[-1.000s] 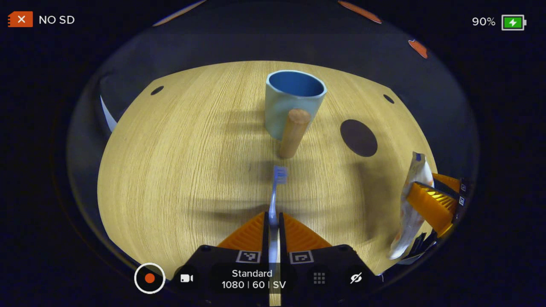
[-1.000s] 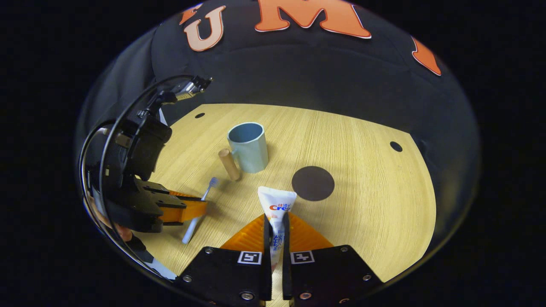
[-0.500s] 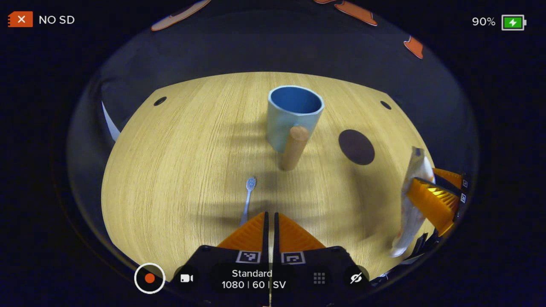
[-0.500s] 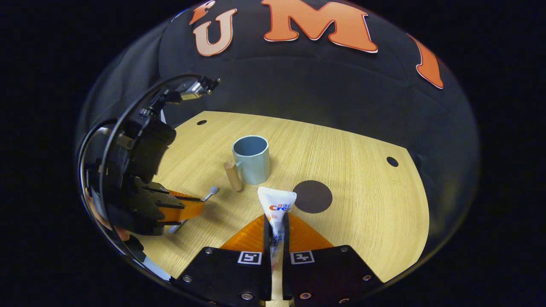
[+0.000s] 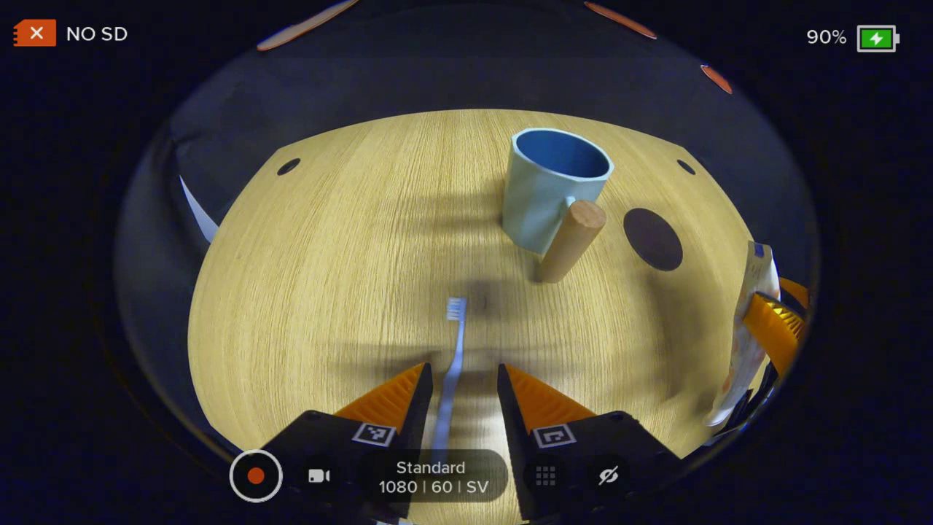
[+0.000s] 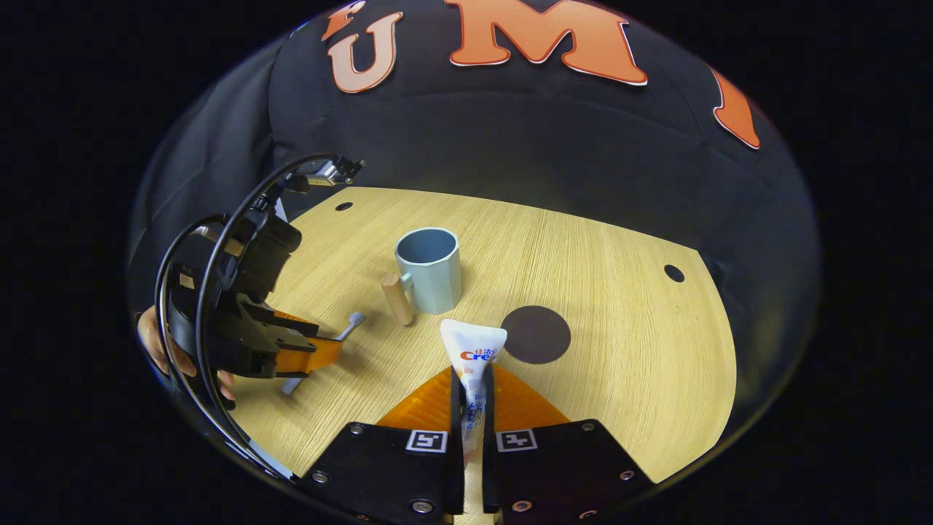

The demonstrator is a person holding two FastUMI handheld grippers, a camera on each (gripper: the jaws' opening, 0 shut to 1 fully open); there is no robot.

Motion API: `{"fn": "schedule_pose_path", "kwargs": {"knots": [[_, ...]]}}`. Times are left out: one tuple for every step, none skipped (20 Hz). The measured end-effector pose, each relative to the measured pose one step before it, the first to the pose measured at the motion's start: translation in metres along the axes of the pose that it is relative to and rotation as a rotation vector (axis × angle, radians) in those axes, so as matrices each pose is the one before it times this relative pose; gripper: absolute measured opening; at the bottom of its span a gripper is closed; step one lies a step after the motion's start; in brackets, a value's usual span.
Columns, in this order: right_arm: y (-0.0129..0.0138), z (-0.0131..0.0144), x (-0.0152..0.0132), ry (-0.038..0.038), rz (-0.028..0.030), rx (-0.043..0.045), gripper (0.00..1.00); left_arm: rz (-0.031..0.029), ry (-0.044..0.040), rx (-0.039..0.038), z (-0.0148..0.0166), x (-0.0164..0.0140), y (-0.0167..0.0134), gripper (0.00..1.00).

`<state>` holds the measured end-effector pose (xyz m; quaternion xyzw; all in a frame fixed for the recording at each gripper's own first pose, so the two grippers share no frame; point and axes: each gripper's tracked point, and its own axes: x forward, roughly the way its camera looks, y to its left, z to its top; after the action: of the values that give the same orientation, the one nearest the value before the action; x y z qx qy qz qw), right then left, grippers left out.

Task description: Put the toothbrush and toothpaste on the desktop into the cup, then pick up the cup and place it on the coaster on the desktop.

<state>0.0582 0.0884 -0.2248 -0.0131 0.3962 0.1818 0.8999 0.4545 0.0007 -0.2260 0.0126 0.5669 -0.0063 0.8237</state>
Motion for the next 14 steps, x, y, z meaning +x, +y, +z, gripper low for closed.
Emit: {"fn": "schedule_pose_path", "kwargs": {"knots": [[0.00043,0.00008,-0.00027,0.00171,0.00233,-0.00179,0.10,-0.00299,0.01648,-0.00179,-0.00244,0.00642,0.00044,0.54],[-0.00073,-0.00072,0.00006,0.00413,-0.00002,-0.00317,0.10,0.00478,0.01544,-0.00527,-0.00097,0.00765,0.00213,0.53],[0.00032,0.00031,-0.00034,0.00036,-0.00164,-0.00168,0.10,0.00206,0.00533,0.00039,0.00116,0.00514,0.00251,0.53],[-0.00017,-0.00081,0.00064,0.00086,0.00248,-0.00441,0.10,0.00727,0.00615,-0.00575,0.00061,0.00684,0.00379,0.53],[-0.00004,0.00051,0.00020,0.00037,-0.00011,0.00041,0.10,-0.00612,0.01358,-0.00310,-0.00249,0.00525,-0.00054,0.51],[0.00033,-0.00072,0.00009,0.00195,0.00244,-0.00367,0.10,0.00579,0.01796,-0.00745,-0.00366,0.00210,0.00193,0.41],[-0.00036,-0.00088,0.00033,0.00576,0.00153,-0.00101,0.10,-0.00757,0.02294,-0.02155,-0.00150,0.00373,-0.00017,0.40],[-0.00006,-0.00094,0.00047,0.00750,-0.00166,-0.00424,0.10,0.00376,-0.02272,-0.00259,0.00187,0.00038,0.00148,0.34],[-0.00039,0.00056,-0.00053,0.00354,-0.00397,-0.00229,0.10,0.00133,0.01442,0.00253,-0.00152,0.00043,0.00011,0.29],[0.00018,-0.00077,0.00046,0.00212,-0.00305,-0.00395,0.10,-0.00758,-0.00762,0.00202,0.00342,0.00060,-0.00261,0.15],[-0.00015,-0.00073,0.00068,0.00262,-0.00028,-0.00188,0.10,-0.00295,0.00221,-0.00265,-0.00179,0.00314,-0.00013,0.15],[0.00069,0.00005,0.00020,-0.00053,0.00266,0.00106,0.10,-0.00121,-0.01263,0.00113,0.00333,0.00165,-0.00069,0.08],[0.00019,-0.00007,0.00014,0.00171,0.00437,0.00140,0.10,-0.00307,-0.00278,-0.00061,0.00127,0.00332,0.00013,0.08],[0.00034,-0.00004,0.00025,-0.00077,0.00138,0.00364,0.10,-0.00433,-0.00923,0.00496,0.00342,0.00236,-0.00084,0.06]]}}
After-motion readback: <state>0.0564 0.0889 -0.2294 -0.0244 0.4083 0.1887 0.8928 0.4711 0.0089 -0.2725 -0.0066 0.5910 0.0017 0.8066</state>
